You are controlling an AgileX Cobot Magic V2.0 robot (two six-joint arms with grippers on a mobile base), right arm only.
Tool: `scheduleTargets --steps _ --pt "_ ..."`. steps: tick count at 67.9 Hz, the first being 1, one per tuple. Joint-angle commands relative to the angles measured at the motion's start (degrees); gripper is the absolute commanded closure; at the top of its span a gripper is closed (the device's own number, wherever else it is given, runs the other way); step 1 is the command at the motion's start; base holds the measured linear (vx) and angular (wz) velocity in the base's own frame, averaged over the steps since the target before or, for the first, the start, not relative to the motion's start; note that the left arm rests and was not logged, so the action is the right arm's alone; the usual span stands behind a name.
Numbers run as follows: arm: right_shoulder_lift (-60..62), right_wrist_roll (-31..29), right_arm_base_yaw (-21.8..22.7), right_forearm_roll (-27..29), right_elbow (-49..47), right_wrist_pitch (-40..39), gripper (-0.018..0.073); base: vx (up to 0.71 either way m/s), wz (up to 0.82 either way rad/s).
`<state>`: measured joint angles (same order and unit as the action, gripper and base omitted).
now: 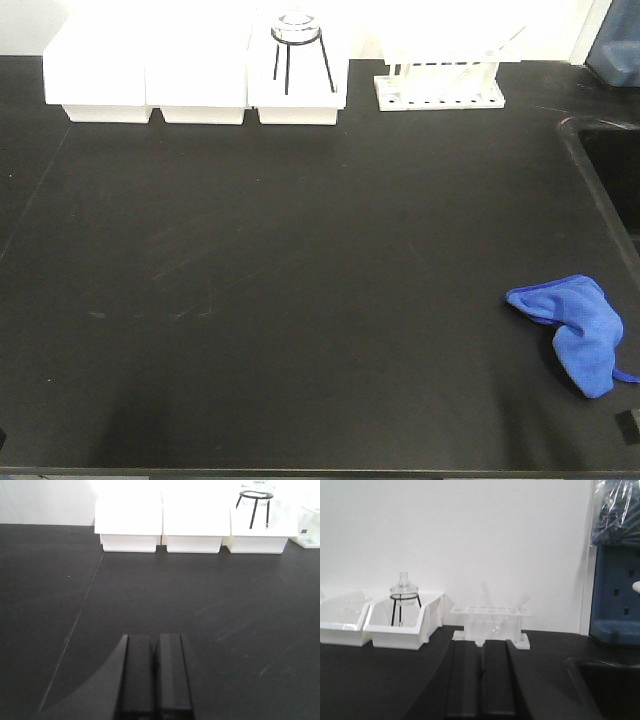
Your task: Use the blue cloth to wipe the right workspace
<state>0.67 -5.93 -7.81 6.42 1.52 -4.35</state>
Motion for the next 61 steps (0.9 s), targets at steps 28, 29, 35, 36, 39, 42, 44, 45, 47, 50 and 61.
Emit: scheduleTargets --steps 28,29,35,36,39,42,44,45,47,50,61 --pt "-32.2 1.8 0.3 -0.6 -43.1 35.3 0.0567 0.00 0.00" --pt "-33.3 1.8 0.3 -0.6 -43.8 35.9 0.0567 0.00 0.00" --pt "-38.9 1.8 0.3 -0.6 -46.7 38.3 0.0567 0.00 0.00" --pt "-39.9 1.8 0.3 -0.6 -47.0 38.7 0.0567 0.00 0.00" --pt "-42.0 1.8 0.3 -0.6 -47.6 39.3 0.0567 0.00 0.00" --pt "-43.6 1.9 0.3 -0.6 -47.7 39.3 0.0567 0.00 0.00" --pt "-44.4 1.9 0.3 -0.6 -47.6 39.3 0.0566 0.00 0.00" --pt "-45.0 1.9 0.3 -0.6 -47.6 39.3 0.0565 0.00 0.00" --pt "-45.9 1.9 0.3 -0.7 -47.6 39.6 0.0563 0.00 0.00" --pt "-46.9 1.9 0.3 -0.7 -47.6 40.4 0.0559 0.00 0.00" --pt "-50.2 -0.1 0.3 -2.6 -47.6 46.0 0.0491 0.00 0.00"
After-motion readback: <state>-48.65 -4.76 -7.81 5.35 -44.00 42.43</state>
